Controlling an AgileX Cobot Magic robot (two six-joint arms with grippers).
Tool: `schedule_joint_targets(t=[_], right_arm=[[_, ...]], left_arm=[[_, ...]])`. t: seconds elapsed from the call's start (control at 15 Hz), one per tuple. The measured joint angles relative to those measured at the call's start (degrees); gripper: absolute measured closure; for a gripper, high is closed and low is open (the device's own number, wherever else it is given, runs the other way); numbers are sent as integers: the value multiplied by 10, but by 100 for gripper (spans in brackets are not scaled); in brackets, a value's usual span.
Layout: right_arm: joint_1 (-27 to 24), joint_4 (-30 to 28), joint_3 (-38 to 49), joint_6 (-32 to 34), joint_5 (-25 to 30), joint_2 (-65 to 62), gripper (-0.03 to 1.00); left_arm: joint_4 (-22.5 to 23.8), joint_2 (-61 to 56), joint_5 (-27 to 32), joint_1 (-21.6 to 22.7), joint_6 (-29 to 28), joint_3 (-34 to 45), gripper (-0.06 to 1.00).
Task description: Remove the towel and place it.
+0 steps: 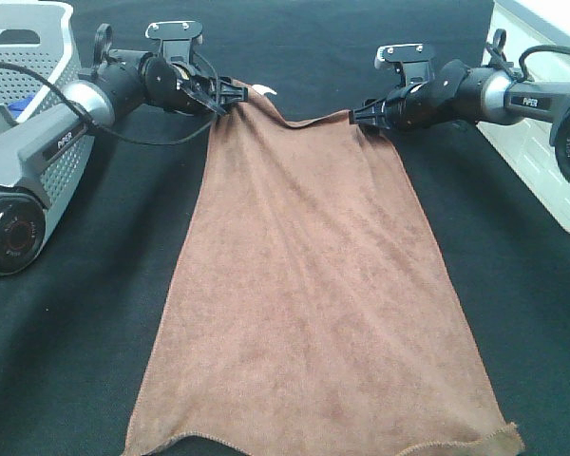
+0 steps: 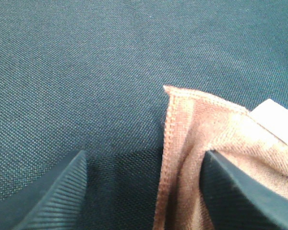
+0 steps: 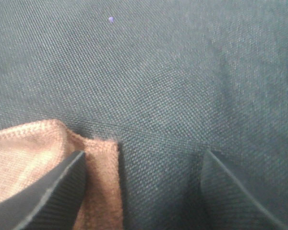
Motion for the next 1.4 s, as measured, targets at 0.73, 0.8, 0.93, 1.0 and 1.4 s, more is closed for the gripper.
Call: schedule_joint_targets(t=[0.73,0.8,0.93,1.0,1.4], right_arm=[[-29,-57,-2,7,-9,-5,32],[-32,-57,-2,15,-9,-5,32],[-34,-50,-2,45,-9,-8,32],[-33,-31,-2,58,-6,-15,32],[-33,-6,-2,70,24,-46,33]], left_arm=[[0,0,4,0,0,0,31],[0,0,4,0,0,0,31],[0,0,4,0,0,0,31],[-2,0,4,0,0,0,31],[-15,-25,45,0,0,0,28]])
